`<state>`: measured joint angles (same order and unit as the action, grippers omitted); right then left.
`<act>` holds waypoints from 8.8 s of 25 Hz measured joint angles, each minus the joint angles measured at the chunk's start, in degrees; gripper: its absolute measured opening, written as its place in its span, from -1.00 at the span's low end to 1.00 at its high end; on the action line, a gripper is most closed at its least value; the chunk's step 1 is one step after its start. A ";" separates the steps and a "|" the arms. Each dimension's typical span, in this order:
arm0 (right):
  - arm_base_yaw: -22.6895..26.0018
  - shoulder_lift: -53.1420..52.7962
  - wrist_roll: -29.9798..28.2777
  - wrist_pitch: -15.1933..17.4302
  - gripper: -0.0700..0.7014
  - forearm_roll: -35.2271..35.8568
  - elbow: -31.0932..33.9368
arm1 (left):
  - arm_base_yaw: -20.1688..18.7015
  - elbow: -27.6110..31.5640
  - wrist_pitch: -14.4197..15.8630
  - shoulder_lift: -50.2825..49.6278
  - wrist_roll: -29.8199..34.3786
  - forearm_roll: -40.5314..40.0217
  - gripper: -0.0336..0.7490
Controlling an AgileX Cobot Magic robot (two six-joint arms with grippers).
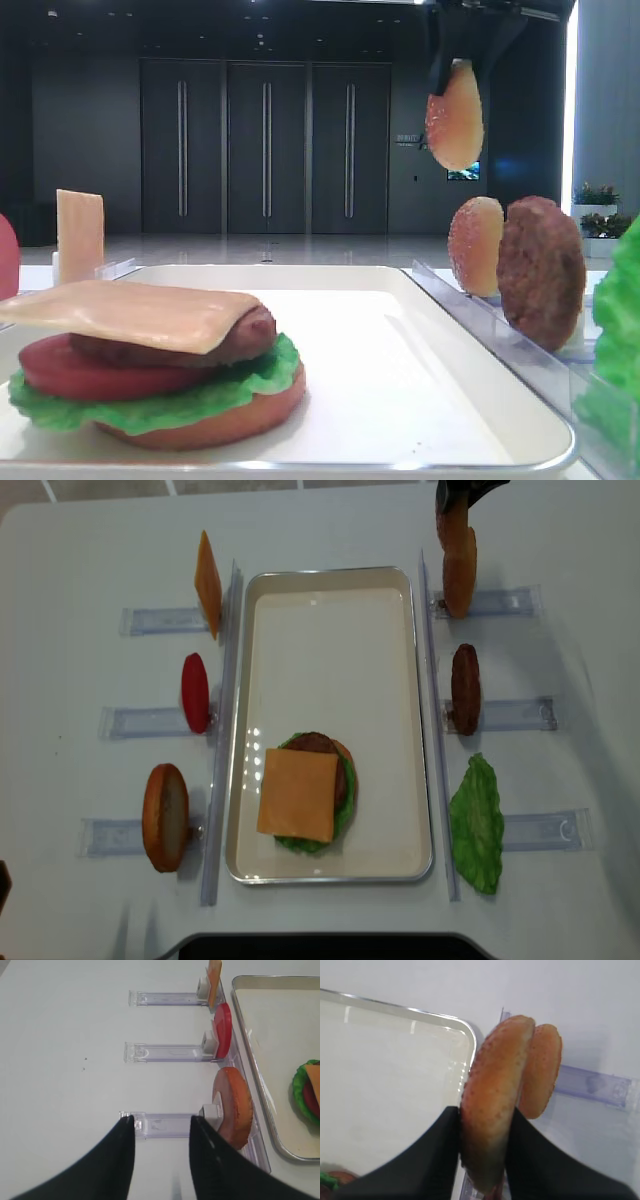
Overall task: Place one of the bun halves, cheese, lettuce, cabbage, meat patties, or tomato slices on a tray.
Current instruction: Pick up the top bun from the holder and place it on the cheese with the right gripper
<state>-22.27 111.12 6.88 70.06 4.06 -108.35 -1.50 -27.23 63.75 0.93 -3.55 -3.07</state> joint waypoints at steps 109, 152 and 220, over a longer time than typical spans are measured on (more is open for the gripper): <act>-10.27 -17.97 -73.73 -18.90 -0.31 99.17 68.49 | 0.00 0.00 0.00 0.00 0.00 0.00 -0.19; -9.14 -6.44 -78.64 -10.45 -0.31 99.15 62.54 | 0.00 0.00 0.00 0.00 0.00 0.00 -0.19; -10.24 -4.19 -80.48 -10.79 -0.32 99.15 62.60 | 0.00 0.00 0.00 0.00 0.00 0.00 -0.19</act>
<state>-32.50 106.92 -73.60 59.26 103.21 -45.75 -1.50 -27.23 63.75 0.93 -3.55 -3.07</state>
